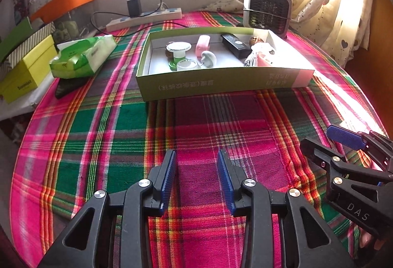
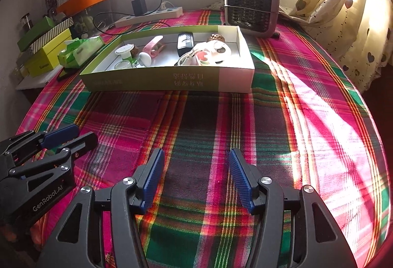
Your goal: Organize objects
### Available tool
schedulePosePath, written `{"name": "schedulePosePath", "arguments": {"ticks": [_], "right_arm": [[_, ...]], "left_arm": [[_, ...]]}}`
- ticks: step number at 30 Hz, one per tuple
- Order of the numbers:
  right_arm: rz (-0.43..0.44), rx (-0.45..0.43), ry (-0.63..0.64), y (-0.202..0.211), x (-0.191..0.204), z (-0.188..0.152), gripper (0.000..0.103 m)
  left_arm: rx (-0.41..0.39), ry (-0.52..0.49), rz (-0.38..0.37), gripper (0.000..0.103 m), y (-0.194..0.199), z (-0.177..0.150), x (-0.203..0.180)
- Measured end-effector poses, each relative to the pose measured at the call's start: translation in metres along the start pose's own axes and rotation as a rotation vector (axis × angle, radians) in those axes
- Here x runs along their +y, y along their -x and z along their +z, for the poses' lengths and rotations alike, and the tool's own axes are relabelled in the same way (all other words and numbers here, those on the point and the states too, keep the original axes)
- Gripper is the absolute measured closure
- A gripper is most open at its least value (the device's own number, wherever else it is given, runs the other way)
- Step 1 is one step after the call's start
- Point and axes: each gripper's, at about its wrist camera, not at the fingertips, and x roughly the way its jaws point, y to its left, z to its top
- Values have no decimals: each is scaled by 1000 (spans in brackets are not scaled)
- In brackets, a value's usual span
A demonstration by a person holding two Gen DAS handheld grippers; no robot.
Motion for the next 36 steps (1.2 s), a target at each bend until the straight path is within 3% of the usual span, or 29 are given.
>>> {"name": "schedulePosePath", "arguments": {"ticks": [5,36], "right_arm": [[-6,-4,10,0,2,-3,39],[-16,-5,19,1,4,-5,34]], "left_arm": [[-20,10,5,65,1,-3,-2],[-31,5,14,63,1,-5,-4]]}}
